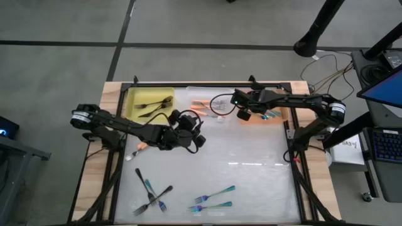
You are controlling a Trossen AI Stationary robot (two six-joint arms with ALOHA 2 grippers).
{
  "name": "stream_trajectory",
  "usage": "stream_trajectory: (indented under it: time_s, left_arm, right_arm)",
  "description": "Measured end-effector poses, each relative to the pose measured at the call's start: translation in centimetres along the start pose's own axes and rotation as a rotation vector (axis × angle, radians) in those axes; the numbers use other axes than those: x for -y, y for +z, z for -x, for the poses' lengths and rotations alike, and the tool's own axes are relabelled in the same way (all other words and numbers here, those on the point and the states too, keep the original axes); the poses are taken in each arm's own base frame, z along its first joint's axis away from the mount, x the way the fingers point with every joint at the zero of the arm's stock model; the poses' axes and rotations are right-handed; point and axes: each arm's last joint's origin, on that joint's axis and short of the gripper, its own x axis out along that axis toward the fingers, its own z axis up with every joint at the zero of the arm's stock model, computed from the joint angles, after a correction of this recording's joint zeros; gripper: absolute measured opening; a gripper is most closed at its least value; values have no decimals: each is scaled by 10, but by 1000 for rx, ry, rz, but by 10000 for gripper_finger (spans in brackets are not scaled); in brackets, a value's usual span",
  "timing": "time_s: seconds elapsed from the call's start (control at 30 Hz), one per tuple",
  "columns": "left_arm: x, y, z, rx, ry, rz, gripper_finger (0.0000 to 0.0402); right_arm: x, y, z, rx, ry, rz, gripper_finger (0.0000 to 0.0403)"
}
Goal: Sort silverware by color (type)
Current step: Put the iridescent fork into the orange bin
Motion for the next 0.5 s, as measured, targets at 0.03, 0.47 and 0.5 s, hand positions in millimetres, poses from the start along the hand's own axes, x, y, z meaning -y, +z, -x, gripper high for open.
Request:
stream_trajectory:
  time_s: [0.03, 0.47, 0.5]
  left_arm:
    - [0, 0, 0, -9, -16, -1, 109]
    - [-1, -4, 0, -54, -35, 24, 109]
    - [-1, -5, 0, -59, -32, 26, 109]
  right_arm:
    - [0, 0, 0, 0, 0, 0, 9]
    - [13, -9, 20, 34, 5, -26, 60]
    - [13, -12, 21, 10, 15, -16, 61]
